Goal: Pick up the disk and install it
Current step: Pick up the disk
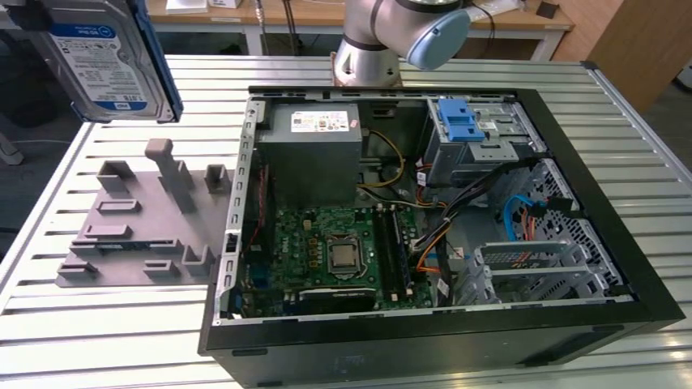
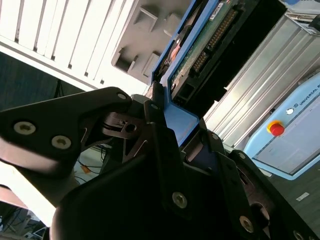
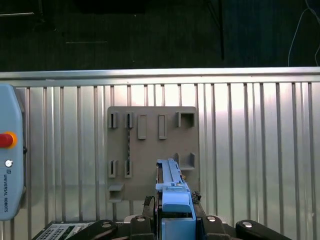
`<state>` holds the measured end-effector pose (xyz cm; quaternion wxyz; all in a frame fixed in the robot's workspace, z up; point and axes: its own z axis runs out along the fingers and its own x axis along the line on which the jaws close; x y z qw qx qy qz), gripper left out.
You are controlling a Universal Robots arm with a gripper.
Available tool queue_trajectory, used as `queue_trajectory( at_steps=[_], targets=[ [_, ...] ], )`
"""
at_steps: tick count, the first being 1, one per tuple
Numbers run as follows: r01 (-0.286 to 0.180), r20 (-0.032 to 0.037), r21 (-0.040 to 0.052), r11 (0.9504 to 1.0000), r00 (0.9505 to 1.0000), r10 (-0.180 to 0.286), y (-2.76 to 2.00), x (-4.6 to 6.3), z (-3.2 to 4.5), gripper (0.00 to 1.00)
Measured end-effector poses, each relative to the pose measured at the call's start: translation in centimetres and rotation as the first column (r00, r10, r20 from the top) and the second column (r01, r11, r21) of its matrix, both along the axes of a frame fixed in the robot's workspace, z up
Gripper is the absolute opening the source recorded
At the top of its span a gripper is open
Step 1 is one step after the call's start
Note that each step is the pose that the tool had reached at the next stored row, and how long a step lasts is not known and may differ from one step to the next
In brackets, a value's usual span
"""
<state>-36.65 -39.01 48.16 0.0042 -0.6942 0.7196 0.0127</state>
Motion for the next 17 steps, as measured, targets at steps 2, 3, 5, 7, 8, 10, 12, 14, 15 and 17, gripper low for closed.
queue_trajectory(
  at_steps=[2,3,5,7,8,10,12,14,15,17],
  targets=[
    [0.000,0.0000,0.0000,1.0000,1.0000,0.000,-0.12,0.3,0.00,0.37],
    [0.000,-0.0001,0.0000,1.0000,1.0000,0.000,-0.20,0.4,0.00,0.37],
    [0.000,0.0000,0.0001,1.0000,1.0000,0.000,-0.41,0.7,0.00,0.37],
    [0.000,-0.0001,0.0000,1.0000,1.0000,0.000,-0.68,1.1,0.00,0.37],
    [0.000,0.0000,0.0000,1.0000,1.0000,0.000,-0.81,1.2,0.00,0.37],
    [0.000,-0.0001,0.0000,1.0000,1.0000,0.000,-1.05,1.5,0.00,0.37],
    [0.000,-0.0001,0.0000,1.0000,1.0000,0.000,-1.33,1.7,0.00,0.37],
    [0.000,-0.0001,0.0000,1.0000,1.0000,0.000,-1.60,1.9,0.00,0.37],
    [0.000,0.0001,0.0001,1.0000,1.0000,0.000,-1.75,2.0,0.00,0.37],
    [0.000,-0.0001,0.0000,1.0000,1.0000,0.000,-2.05,2.3,0.00,0.37]
  ],
)
